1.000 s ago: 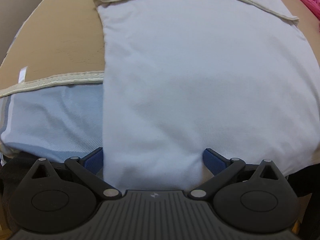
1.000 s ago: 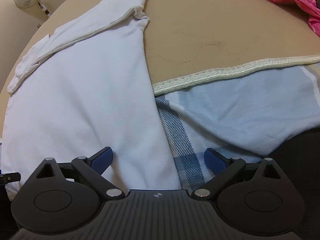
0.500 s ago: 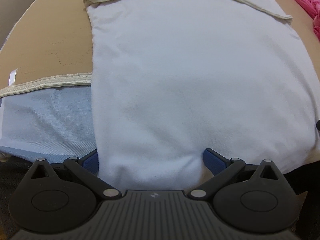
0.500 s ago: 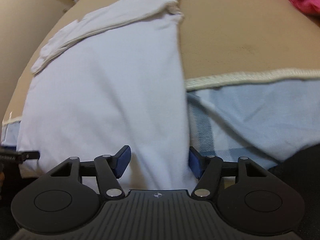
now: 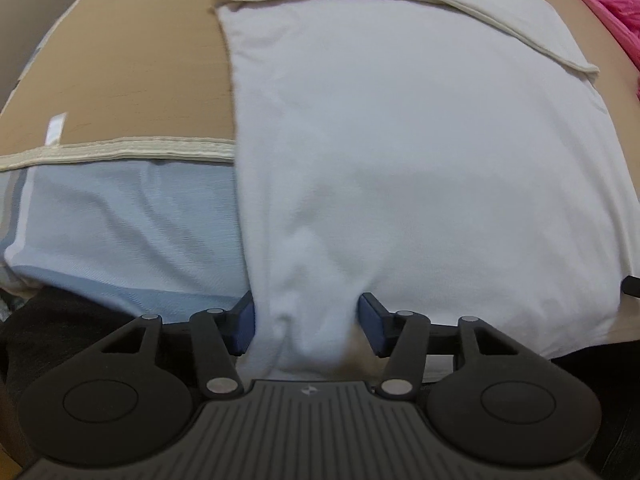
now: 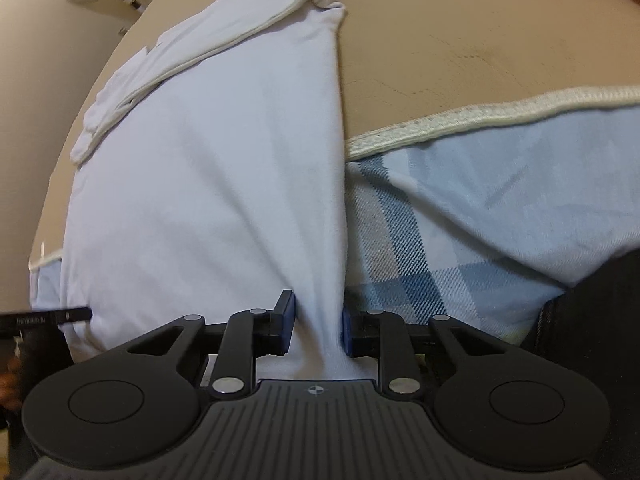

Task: Fold small clothes

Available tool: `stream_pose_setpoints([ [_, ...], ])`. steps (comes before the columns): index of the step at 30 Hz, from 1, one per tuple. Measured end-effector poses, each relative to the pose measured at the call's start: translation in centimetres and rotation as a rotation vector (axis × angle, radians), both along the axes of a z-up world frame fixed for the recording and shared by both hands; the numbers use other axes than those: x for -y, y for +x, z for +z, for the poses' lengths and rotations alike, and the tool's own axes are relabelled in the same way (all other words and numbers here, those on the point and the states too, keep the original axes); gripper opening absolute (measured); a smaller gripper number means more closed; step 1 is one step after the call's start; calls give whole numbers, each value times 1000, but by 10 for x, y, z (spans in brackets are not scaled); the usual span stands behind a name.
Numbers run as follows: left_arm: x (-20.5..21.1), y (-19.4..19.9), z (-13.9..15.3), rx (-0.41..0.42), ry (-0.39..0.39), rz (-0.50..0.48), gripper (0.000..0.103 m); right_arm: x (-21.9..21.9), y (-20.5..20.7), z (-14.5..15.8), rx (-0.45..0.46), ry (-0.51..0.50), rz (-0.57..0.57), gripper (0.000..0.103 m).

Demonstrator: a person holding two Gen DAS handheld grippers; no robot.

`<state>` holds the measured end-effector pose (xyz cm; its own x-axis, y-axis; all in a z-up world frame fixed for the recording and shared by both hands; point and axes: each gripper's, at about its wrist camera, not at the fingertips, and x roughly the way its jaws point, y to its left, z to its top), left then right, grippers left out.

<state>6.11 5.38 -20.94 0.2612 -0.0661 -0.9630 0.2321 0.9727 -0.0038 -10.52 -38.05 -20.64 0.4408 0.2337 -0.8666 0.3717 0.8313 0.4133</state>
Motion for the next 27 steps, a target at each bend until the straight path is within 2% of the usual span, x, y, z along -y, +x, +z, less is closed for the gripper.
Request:
stream_pose_setpoints([
  [2, -7, 0, 4, 9, 19, 8, 76, -1, -2, 0, 2, 1, -9, 26],
  [3, -11, 0, 7, 27, 50, 13, 78, -3, -2, 1, 3, -4, -10, 27],
  [5, -20, -3, 17, 95, 81, 8, 89, -4, -3, 2, 8, -12, -11, 33],
  [7, -28, -1, 20, 117, 91, 11, 91, -4, -5, 2, 18, -4, -20, 45],
  [10, -31, 9, 4, 22, 70, 11, 91, -5, -5, -1, 28, 13, -32, 56],
  [11, -30, 11, -5, -28, 42, 5, 95, -7, -4, -1, 31, 15, -34, 58],
  [13, -21, 6, -10, -28, 37, -42, 100, -11, -3, -2, 40, 18, -30, 71],
  [15, -7, 2, -9, -37, 17, -120, 92, -16, -2, -1, 49, 11, -7, 76],
  [17, 9, -6, -4, -22, 20, -194, 58, -21, -1, -1, 48, -14, 17, 74],
  [18, 14, -10, -1, -12, 27, -200, 49, -23, -1, 1, 47, -23, 32, 59],
  [19, 16, -12, 2, 8, 36, -192, 29, -24, -2, 3, 53, -21, 49, 29],
  [20, 16, -15, 6, 21, 42, -177, 16, -24, -4, 5, 60, -8, 61, 15],
  [21, 14, -16, 9, 24, 36, -157, 13, -23, -5, 6, 67, 14, 67, 10],
  [24, 4, -19, 28, 34, -19, -106, 11, -19, -11, 16, 93, 4, 66, 8],
  [27, -2, -23, 59, 86, -56, -95, 10, -11, -20, 38, 140, 18, 40, 7],
])
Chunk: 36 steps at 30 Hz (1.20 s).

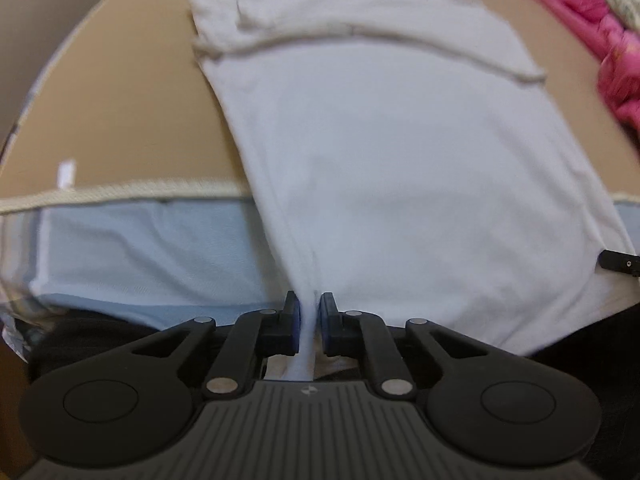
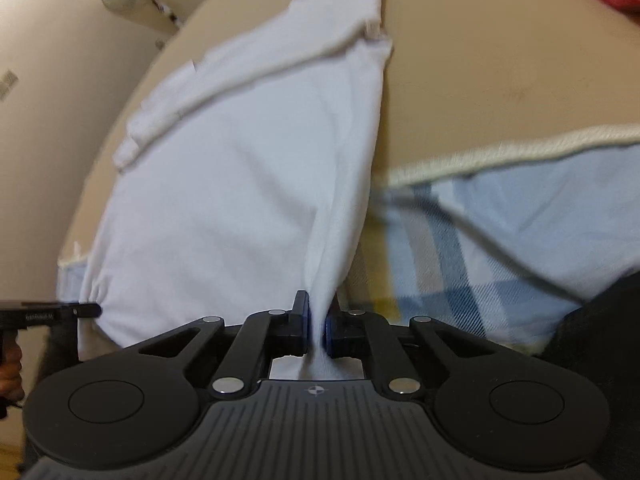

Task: Fold small clothes

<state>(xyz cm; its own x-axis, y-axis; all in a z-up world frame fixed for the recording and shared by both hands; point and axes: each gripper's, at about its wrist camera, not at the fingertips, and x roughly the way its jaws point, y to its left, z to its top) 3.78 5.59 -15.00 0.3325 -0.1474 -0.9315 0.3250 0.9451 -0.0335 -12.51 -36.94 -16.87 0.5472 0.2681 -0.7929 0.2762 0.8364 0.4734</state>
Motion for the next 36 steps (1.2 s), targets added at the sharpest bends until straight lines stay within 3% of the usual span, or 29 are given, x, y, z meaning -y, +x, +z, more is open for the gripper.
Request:
stream_pose_setpoints([
  [6, -4, -26, 59, 110, -53, -2, 10, 18, -23, 59, 151, 7, -17, 7],
  [11, 0, -57, 80, 140, -80, -55, 10, 27, -48, 83, 181, 1, -10, 7],
  [15, -7, -92, 78, 96, -82, -64, 10, 26, -74, 82, 131, 18, -22, 7],
  [20, -13, -105, 47, -14, -70, -44, 10, 28, -102, 62, 25, 65, -66, 7],
  [28, -16, -79, 44, -64, -98, -15, 10, 24, -79, 60, -32, 95, -62, 7],
  [36, -32, -36, 50, -138, -152, 73, 10, 42, -43, 65, -99, 148, -146, 7],
])
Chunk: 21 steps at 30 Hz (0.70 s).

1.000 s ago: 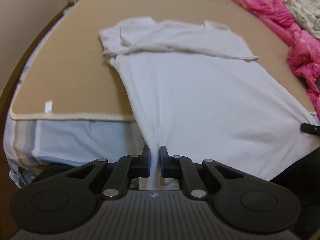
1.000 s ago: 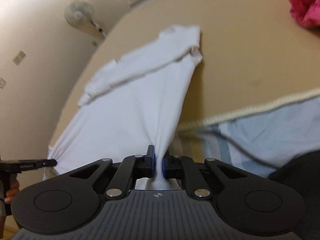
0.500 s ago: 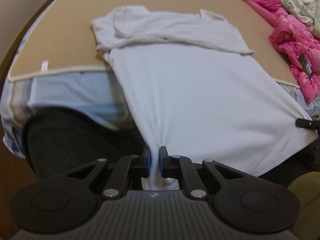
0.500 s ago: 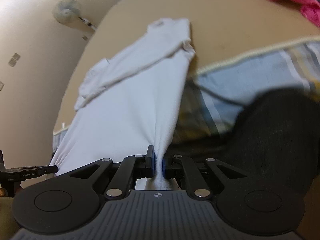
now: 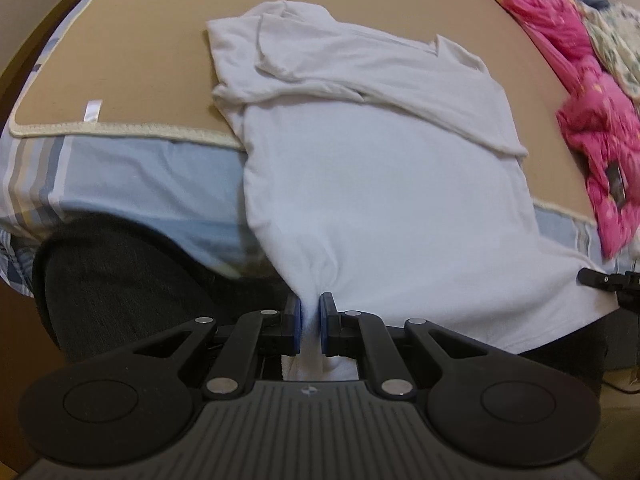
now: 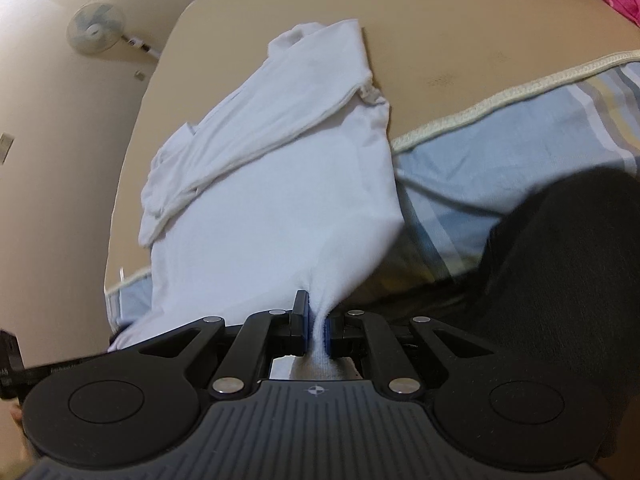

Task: Fold small clothes

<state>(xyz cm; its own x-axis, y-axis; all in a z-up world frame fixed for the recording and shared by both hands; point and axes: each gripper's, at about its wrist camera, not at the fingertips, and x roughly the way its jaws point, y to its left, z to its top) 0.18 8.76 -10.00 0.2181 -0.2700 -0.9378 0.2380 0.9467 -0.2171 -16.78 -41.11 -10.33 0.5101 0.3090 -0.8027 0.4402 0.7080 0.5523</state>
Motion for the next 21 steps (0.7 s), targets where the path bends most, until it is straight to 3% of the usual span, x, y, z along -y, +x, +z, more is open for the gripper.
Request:
stream_pose_setpoints([
  [4, 0, 49, 11, -22, 11, -6, 10, 15, 43, 2, -8, 38, -35, 7],
  [8, 17, 133, 28, 2, 22, 5, 10, 31, 111, 7, 19, 49, -68, 7],
  [10, 25, 183, 35, 36, 16, 67, 10, 47, 151, 5, 32, 52, -101, 8],
  [12, 27, 233, 33, 65, 29, 197, 13, 70, 187, -10, 14, 112, -211, 13],
  [13, 29, 254, 30, 96, 91, 262, 25, 77, 204, -18, 3, 114, -246, 27],
  [14, 29, 273, 24, 108, 155, 317, 49, 83, 219, -25, -20, 93, -268, 40],
  [15, 26, 291, 16, 105, 196, 346, 58, 89, 228, -29, -51, 60, -293, 61],
  [17, 15, 302, 10, 108, 218, 382, 64, 97, 226, -26, -42, 4, -341, 66],
  [18, 8, 300, 9, 125, 201, 384, 67, 100, 217, -23, 8, -12, -338, 67],
  [20, -1, 288, 4, 157, 167, 362, 84, 105, 194, -18, 116, -67, -316, 67],
  [21, -3, 282, -1, 174, 166, 348, 85, 107, 185, -17, 148, -104, -306, 68],
])
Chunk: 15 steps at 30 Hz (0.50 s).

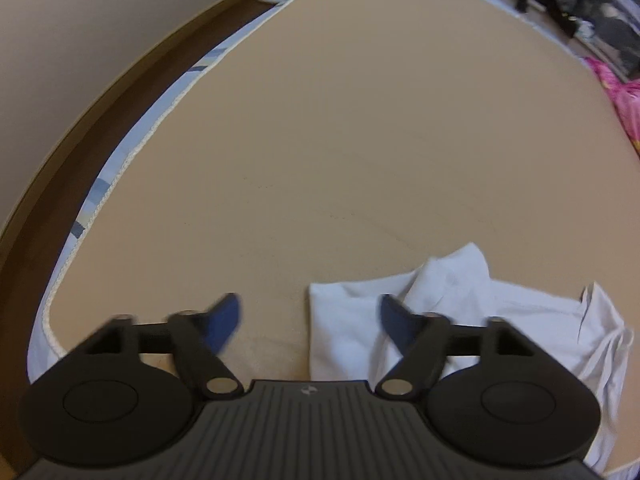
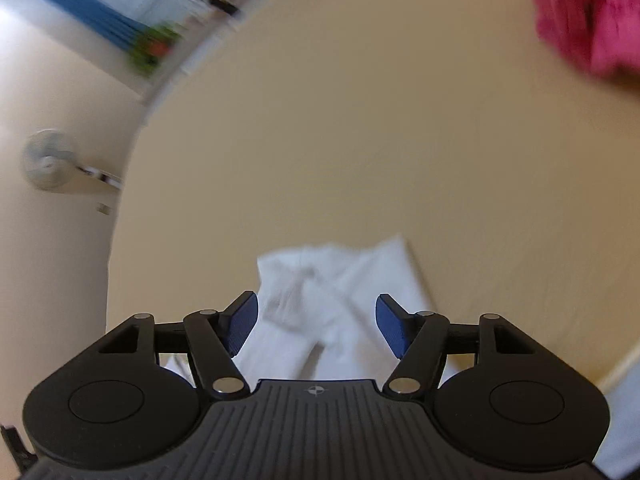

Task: Fold small clothes

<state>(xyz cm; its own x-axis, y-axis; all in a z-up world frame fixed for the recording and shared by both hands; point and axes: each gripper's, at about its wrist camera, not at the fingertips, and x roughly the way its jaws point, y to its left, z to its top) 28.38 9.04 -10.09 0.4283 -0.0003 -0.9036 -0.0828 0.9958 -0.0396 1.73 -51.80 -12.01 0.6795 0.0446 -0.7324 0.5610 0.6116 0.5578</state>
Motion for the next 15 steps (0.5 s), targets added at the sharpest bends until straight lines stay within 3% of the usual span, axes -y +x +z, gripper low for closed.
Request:
stream_pose_setpoints([
  [3, 6, -13, -19, -5, 27, -71, 85, 0, -11, -7, 7, -143, 71, 68],
  [7, 32, -25, -33, 11, 16, -225, 85, -26, 2, -29, -27, -305, 281, 67],
  [11, 68, -22, -41, 33, 56, -365, 85, -64, 23, -51, -59, -475, 468, 67],
  [15, 93, 0, -58, 11, 114, -407, 85, -86, 46, -66, -86, -607, 530, 65],
])
